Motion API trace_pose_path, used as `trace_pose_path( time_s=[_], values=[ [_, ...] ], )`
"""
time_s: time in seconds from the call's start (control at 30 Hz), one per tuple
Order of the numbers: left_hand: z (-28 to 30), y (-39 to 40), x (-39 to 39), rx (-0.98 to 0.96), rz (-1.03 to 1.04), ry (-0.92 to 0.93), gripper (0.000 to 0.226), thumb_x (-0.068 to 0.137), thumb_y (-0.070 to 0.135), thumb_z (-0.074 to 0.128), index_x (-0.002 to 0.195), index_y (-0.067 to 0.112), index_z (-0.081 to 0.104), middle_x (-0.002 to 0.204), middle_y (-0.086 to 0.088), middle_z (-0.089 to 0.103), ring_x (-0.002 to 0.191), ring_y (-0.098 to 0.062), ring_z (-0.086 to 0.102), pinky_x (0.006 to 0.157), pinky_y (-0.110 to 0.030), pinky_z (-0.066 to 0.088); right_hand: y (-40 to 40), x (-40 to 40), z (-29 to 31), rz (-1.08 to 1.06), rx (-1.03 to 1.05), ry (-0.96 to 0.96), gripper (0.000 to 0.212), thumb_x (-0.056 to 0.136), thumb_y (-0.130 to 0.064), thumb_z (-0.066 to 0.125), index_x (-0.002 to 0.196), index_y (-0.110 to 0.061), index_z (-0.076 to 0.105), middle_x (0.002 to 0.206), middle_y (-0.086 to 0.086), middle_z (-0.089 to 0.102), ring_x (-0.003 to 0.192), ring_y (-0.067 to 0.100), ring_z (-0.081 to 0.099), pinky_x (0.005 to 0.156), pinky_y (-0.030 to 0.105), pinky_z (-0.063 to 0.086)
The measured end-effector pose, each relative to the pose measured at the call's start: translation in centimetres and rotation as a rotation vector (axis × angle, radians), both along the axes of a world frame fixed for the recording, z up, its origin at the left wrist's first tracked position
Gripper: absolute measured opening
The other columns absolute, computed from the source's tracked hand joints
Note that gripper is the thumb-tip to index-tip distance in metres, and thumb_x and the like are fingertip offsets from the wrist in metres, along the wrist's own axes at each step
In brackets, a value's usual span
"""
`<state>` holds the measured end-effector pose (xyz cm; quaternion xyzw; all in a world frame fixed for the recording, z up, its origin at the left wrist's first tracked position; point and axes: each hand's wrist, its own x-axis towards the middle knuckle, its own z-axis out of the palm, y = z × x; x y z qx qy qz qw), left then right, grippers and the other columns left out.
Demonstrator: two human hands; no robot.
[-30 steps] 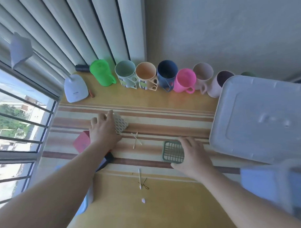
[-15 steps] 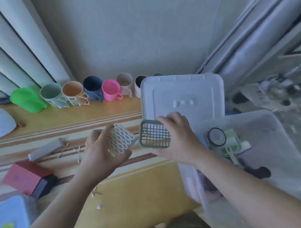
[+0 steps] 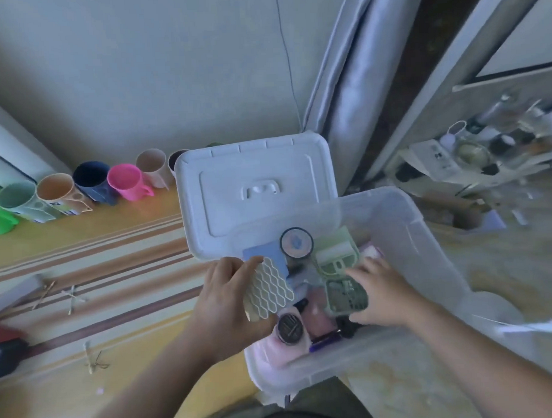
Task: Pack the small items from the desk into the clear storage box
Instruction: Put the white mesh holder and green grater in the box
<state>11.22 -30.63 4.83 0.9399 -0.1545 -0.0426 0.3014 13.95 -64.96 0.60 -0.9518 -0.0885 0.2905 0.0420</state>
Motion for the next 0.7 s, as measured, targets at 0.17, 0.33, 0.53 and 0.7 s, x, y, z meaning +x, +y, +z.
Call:
trace_pose_path(
  time_s=[0.17, 0.33, 0.53, 0.7],
  values=[
    [-0.4, -6.4, 0.4, 0.043, -0.022, 0.003, 0.100, 0.069, 0.059, 0.072, 0.156, 0.028, 0.034, 0.126, 0.005, 0.046, 0.115, -0.021, 0.047, 0.100, -0.036, 0.046, 0.8, 2.6, -1.6, 0.134, 0.058, -0.085, 0.104, 0.073, -0.072, 0.075, 0.160, -0.035, 0.031, 0.150, 0.000, 0.035, 0.138, 0.030, 0.034, 0.110, 0.050, 0.037],
    [-1.3, -9.4, 1.0, 0.080, 0.042, 0.089, 0.106, 0.071, 0.053, 0.078, 0.160, 0.029, 0.025, 0.146, 0.005, 0.046, 0.133, -0.022, 0.040, 0.114, -0.037, 0.035, 1.6, 2.6, -2.7, 0.210, 0.081, -0.061, 0.105, 0.076, -0.069, 0.078, 0.160, -0.031, 0.029, 0.152, 0.003, 0.034, 0.135, 0.033, 0.036, 0.107, 0.050, 0.043],
    [-2.8, -10.4, 0.6, 0.149, 0.060, 0.151, 0.106, 0.076, 0.051, 0.079, 0.161, 0.032, 0.018, 0.152, 0.004, 0.044, 0.134, -0.023, 0.038, 0.112, -0.037, 0.035, -0.7, 1.6, -2.1, 0.077, 0.387, -0.053, 0.105, 0.079, -0.057, 0.084, 0.164, -0.030, 0.028, 0.157, -0.004, 0.031, 0.146, 0.020, 0.030, 0.120, 0.037, 0.032],
    [-3.6, -11.8, 0.3, 0.096, 0.005, 0.157, 0.103, 0.075, 0.048, 0.078, 0.160, 0.034, 0.022, 0.150, 0.008, 0.047, 0.130, -0.020, 0.041, 0.108, -0.033, 0.037, -1.7, 0.4, 0.4, 0.124, 0.447, -0.115, 0.112, 0.080, -0.060, 0.080, 0.167, -0.030, 0.016, 0.164, -0.011, 0.022, 0.150, 0.012, 0.021, 0.109, 0.024, 0.026]
  ],
)
